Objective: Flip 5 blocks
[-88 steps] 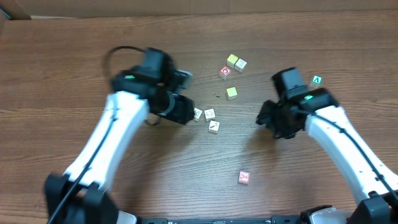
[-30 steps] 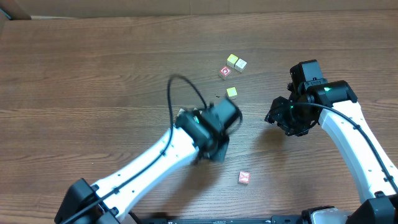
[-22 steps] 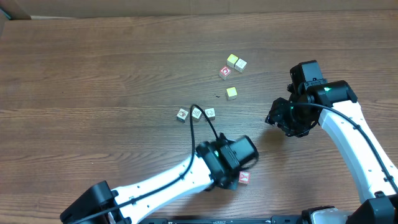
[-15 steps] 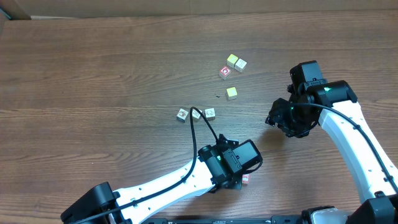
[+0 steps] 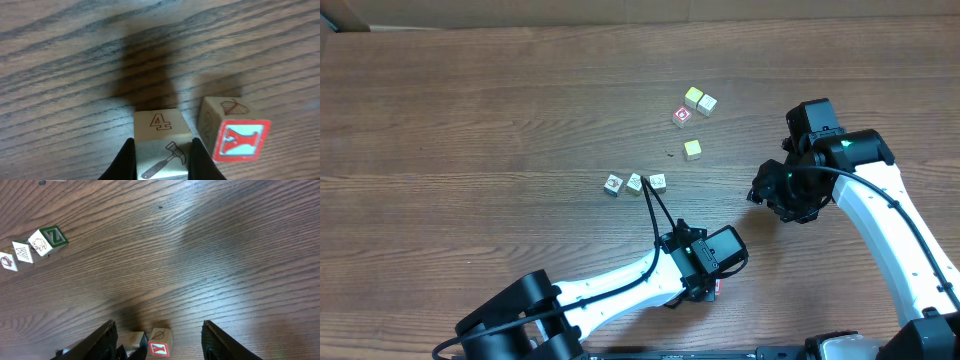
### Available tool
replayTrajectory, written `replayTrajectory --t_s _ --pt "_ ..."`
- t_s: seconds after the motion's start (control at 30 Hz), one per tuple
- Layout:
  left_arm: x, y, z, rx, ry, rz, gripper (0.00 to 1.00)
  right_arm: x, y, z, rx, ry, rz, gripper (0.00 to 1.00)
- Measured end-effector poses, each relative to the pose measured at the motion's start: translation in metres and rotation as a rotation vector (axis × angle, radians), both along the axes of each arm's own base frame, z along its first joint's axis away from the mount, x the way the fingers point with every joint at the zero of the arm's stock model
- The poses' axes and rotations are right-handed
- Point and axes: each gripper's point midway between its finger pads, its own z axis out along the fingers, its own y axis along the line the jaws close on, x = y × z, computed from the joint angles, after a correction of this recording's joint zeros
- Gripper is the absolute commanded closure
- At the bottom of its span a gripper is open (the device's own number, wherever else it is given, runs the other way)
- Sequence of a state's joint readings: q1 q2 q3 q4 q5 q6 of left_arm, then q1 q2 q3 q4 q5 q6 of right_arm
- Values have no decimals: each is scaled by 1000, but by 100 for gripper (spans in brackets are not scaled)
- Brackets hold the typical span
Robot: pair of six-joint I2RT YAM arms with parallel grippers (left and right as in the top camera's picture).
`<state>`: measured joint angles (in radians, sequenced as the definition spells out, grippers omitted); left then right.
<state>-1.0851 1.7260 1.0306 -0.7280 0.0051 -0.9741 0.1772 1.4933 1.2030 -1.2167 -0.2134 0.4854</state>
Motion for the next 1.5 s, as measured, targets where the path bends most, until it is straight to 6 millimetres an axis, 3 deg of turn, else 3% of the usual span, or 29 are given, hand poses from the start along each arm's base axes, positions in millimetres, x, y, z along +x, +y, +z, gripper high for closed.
replayTrajectory --t_s 0.17,0.3,0.6,0.77,1.03,1.5 --pt "0 -1 -2 -1 2 0 96 0 0 0 0 -1 3 45" --pt "1 -2 -2 -3 1 0 88 0 0 0 0 -2 4 45" --pt "3 -3 -2 -9 -5 4 84 0 0 0 0 -1 4 45" --pt "6 -1 -2 -10 -7 19 73 0 0 0 0 -2 7 44" --pt "7 -2 -2 -11 -7 22 64 0 0 0 0 -1 7 44" --pt "8 -3 -2 -18 -11 24 68 -1 0 0 -1 2 8 44"
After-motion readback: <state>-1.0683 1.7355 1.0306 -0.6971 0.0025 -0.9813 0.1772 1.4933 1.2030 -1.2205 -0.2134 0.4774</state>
